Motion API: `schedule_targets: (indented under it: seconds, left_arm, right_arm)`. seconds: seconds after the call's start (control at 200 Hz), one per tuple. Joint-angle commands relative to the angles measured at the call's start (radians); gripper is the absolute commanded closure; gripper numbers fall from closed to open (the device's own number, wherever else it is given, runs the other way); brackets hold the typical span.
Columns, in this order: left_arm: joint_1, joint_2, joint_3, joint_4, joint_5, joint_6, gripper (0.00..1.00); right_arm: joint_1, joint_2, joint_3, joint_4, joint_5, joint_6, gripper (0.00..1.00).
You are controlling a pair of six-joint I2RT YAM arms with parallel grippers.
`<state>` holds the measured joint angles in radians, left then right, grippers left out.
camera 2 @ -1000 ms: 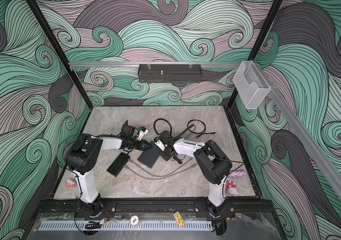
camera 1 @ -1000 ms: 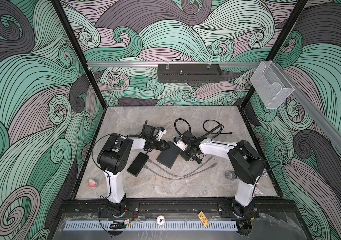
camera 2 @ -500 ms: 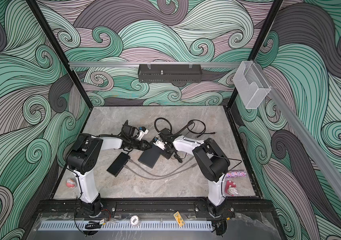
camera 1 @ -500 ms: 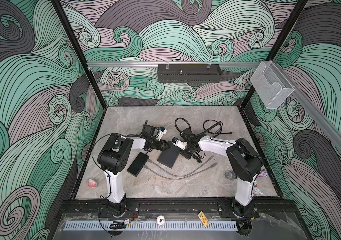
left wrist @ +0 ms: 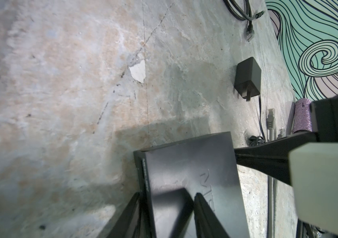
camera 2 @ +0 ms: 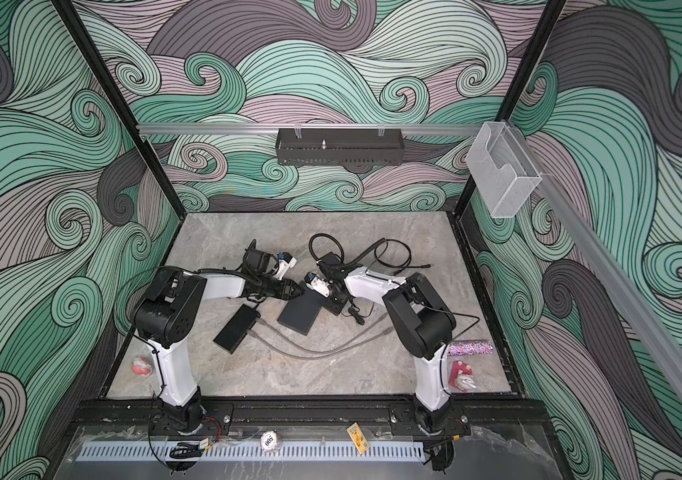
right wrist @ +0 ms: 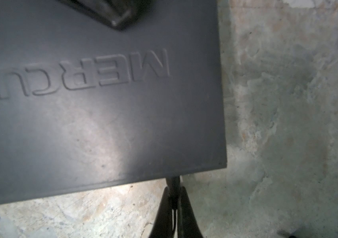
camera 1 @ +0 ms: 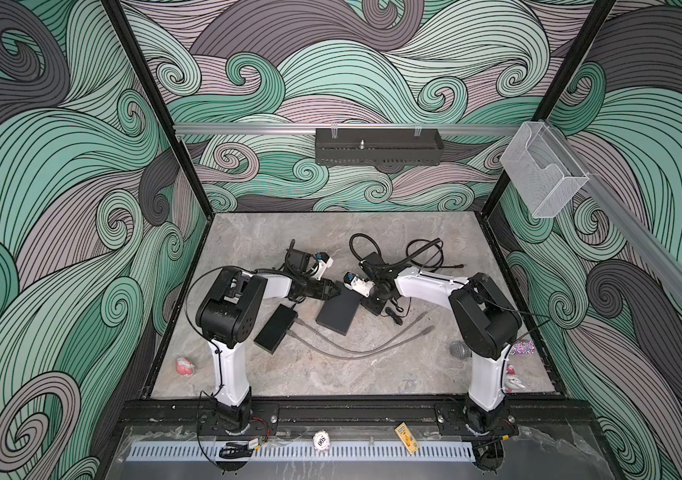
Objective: Insert the plug into the switch port
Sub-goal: 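Push the barrel plug into the router port, then open the right gripper, then move the right gripper to the black wall adapter and grasp it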
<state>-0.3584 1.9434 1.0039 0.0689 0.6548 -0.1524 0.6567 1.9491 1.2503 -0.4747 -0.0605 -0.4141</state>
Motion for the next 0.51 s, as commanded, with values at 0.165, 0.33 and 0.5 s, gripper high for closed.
schedule_targets:
  seconds: [0.165,0.33,0.5]
  left_arm:
    - [-0.037,-0.009,-0.056,-0.039,0.023,-0.066,0.56]
    - [-0.011,-0.085,-0.097,-0.040,-0.090,-0.065,0.56]
    - [-0.005,-0.146,-0.133,-0.020,-0.152,-0.079,0.55]
  right_arm:
    - [-0.003,-0.043,-0.073,0.235,-0.042,0.080,0.67]
    - [-0.021,-0.173,-0.164,0.232,-0.005,0.201,0.46]
    - [-0.091,-0.268,-0.176,0.133,0.019,0.392,0.01]
